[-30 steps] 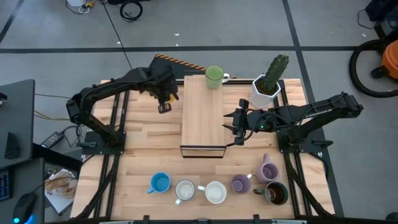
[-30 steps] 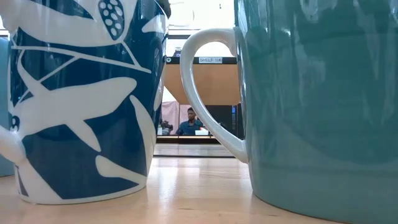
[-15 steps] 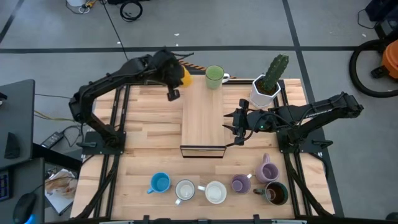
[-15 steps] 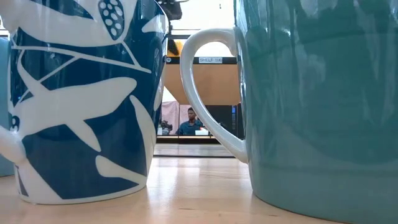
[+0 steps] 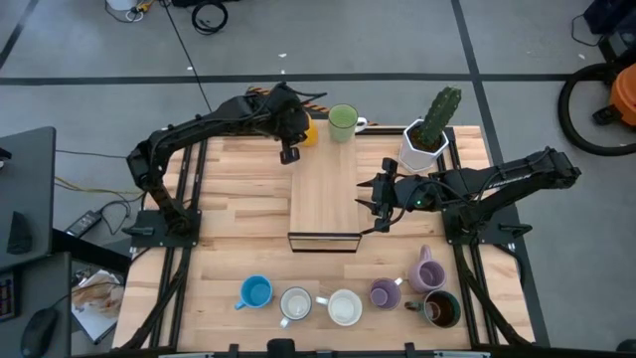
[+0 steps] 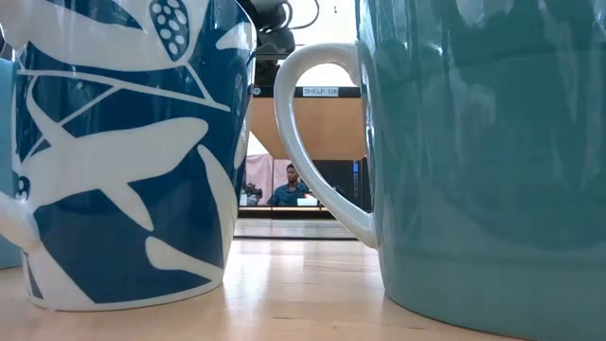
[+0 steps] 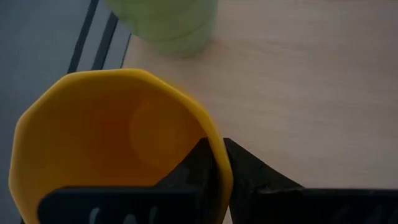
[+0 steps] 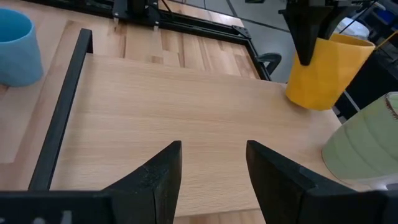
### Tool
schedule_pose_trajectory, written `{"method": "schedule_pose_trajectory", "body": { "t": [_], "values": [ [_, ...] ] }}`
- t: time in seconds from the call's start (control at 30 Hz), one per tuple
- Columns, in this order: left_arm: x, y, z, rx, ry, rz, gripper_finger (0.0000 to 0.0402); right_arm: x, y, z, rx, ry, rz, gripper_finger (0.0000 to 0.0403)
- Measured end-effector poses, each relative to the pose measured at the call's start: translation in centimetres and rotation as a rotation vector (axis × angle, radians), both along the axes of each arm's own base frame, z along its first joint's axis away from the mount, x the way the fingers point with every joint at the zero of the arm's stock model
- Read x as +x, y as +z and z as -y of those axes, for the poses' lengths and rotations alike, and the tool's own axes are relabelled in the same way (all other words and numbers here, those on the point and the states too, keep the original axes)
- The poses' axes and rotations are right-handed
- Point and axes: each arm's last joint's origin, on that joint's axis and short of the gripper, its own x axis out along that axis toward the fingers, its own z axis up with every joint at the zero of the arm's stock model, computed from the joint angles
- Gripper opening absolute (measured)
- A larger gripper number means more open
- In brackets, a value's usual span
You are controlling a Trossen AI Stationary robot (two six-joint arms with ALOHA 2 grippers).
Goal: Place coffee mugs
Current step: Put the yellow mug on the shelf
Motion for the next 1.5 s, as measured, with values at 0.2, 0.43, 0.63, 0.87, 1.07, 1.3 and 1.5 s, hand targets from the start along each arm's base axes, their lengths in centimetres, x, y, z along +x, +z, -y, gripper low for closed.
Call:
{"method": "schedule_pose_trajectory", "body": {
  "t": [0.2,0.43,0.63,0.87,1.07,1.3,1.5],
  "values": [
    [0.03,0.07,-0.14,0.021,0.003,0.002,0.0036,0.01,-0.01,0.00,0.002,-0.001,0.001,0.0185],
    [0.14,-0.09,-0.27,0.048,-0.002,-0.013,0.0036,0.01,-0.01,0.00,0.007,-0.004,0.003,0.0185],
    [0.16,-0.07,-0.26,0.053,-0.009,-0.012,0.0036,0.01,-0.01,0.00,0.007,-0.004,0.002,0.0185],
    [0.20,-0.12,-0.13,0.067,-0.036,-0.026,0.0049,0.01,-0.01,0.00,0.009,-0.004,0.003,0.0185],
    [0.23,-0.03,-0.15,0.076,-0.041,-0.021,0.0077,0.02,-0.03,-0.06,0.021,0.014,0.001,0.0185],
    [0.34,0.06,-0.18,0.081,-0.038,-0.006,0.0100,0.02,-0.03,-0.07,0.021,0.014,0.001,0.0185],
    [0.64,0.32,-0.22,0.039,0.002,0.059,0.0095,0.02,-0.03,-0.09,0.023,0.017,0.000,0.0185]
  ]
}}
